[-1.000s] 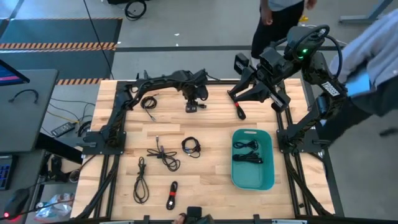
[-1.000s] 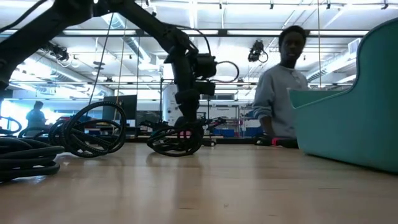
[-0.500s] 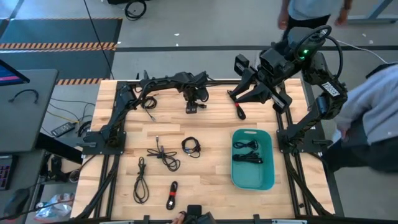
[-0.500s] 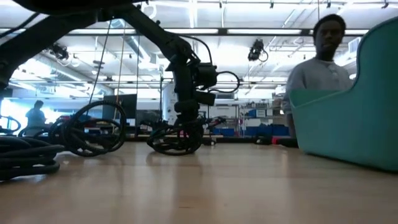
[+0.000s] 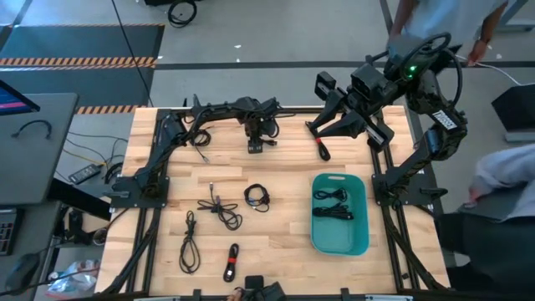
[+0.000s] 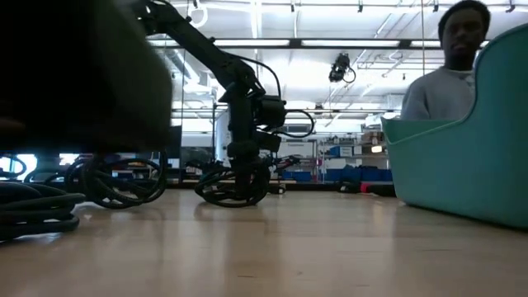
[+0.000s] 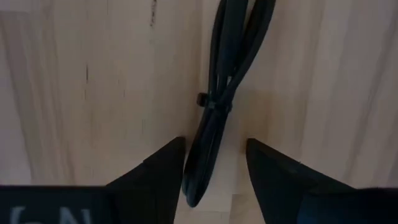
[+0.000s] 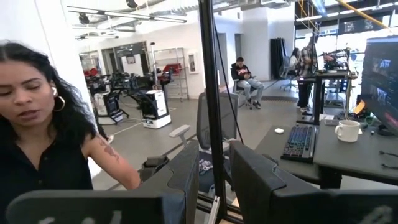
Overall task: Pick and place USB-C Cables
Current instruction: Put the black charger cable into the green bin
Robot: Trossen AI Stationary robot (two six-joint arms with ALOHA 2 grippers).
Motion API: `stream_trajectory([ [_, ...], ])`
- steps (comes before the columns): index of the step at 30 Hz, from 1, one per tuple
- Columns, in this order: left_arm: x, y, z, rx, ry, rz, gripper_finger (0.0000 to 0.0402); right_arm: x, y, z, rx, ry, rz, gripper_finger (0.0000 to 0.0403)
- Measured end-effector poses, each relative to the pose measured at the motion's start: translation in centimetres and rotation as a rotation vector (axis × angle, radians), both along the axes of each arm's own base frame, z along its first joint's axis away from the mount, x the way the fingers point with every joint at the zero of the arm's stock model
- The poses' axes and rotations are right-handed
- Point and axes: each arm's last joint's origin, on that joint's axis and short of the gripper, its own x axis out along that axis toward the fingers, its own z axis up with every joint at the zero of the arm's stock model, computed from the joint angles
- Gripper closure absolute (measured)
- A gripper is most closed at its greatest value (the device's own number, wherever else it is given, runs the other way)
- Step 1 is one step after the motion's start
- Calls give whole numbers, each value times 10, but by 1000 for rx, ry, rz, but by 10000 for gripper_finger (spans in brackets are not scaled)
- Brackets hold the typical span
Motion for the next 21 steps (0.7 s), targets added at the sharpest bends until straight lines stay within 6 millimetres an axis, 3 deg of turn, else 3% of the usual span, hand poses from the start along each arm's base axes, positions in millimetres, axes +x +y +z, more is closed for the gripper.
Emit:
stream_trajectory([
  [8,-1,2,-1,-3,1,3,242,0,0,1,-1,-8,0,307],
  [11,-1,4,-2,-1,-5,32,280,0,0,1,-1,-8,0,307],
  [16,-5,13,-2,-7,-17,117,375,0,0,1,-1,-12,0,307],
  [21,-7,15,-3,-38,-27,145,388,0,0,1,-1,-15,0,307],
])
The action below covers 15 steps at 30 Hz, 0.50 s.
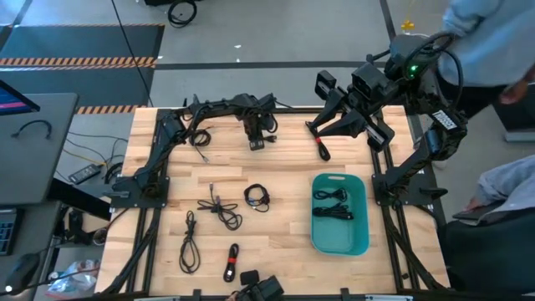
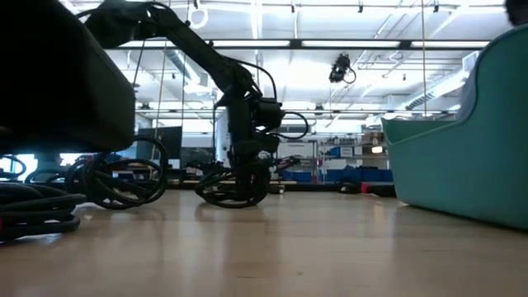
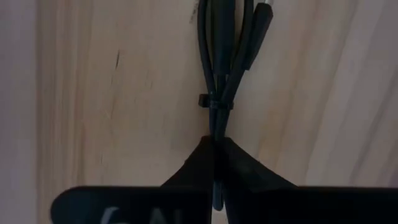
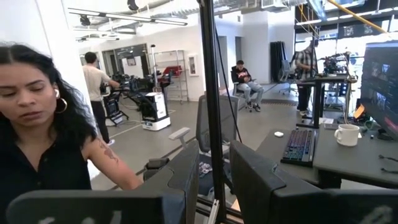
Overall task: Pick and place USB-C Cables
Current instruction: Put the black charger cable into the green bin
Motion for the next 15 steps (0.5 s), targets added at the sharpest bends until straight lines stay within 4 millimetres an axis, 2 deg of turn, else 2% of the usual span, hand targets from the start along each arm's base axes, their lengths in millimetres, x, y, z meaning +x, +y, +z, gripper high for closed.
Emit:
stream_trajectory([
  [4,0,-1,2,10,8,29,391,0,0,0,0,0,0,307],
  [9,-5,-4,13,-6,15,65,392,-3,0,1,-1,-5,4,307],
  [15,-1,-22,51,7,-60,35,392,-9,1,4,-4,-17,19,307],
])
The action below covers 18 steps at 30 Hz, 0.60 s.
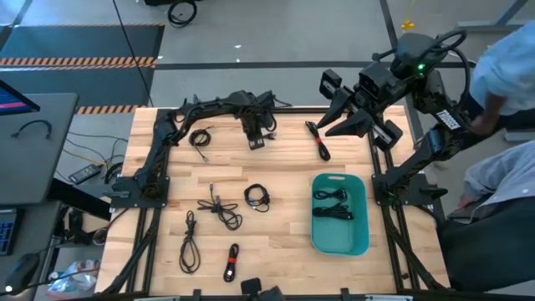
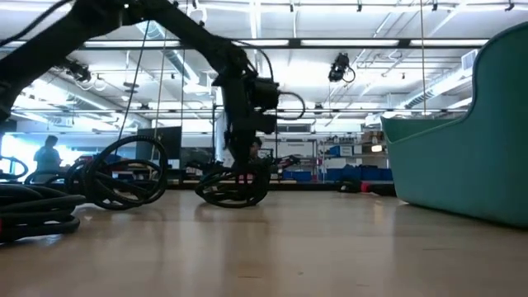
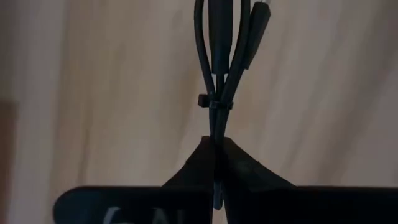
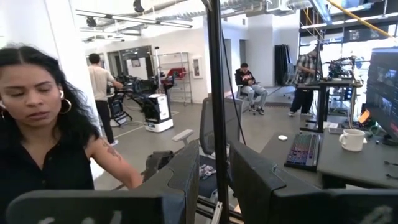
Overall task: Pick and place USB-C Cables
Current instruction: Put the black charger cable into the green bin
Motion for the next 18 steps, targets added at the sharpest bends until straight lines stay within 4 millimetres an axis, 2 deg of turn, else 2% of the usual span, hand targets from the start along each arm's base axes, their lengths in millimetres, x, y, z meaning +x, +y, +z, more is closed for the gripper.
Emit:
stream_trajectory([
  [2,3,-11,7,-1,-6,-15,392,-1,0,0,-1,-1,6,307],
  [6,9,-37,36,24,-75,-68,392,-3,0,1,6,7,18,307],
  [11,16,-70,62,45,-147,-116,392,-14,-5,0,30,62,7,307],
  [18,6,-105,117,98,-303,-133,392,-34,-20,-14,-11,209,-204,320],
])
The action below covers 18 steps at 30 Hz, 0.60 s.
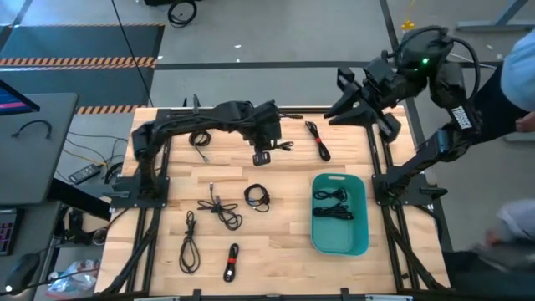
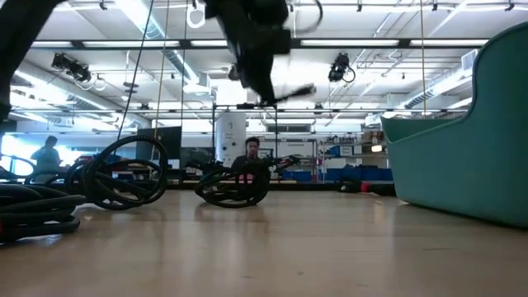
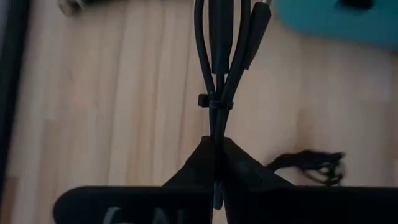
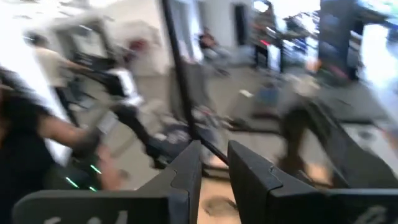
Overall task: Pick and place USB-C Cables
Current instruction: Put the black charger cable into the green bin
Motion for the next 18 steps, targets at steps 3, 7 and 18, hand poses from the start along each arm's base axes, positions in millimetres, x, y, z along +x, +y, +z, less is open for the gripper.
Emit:
stream_trajectory([
  [3,-13,-8,32,12,-104,32,392,-6,-6,-8,-45,74,-124,324],
  [7,-34,-17,72,17,-254,64,392,-6,-11,-17,-107,166,-275,325],
  [18,-96,-37,158,67,-624,83,392,39,-27,-44,-279,319,-404,325],
])
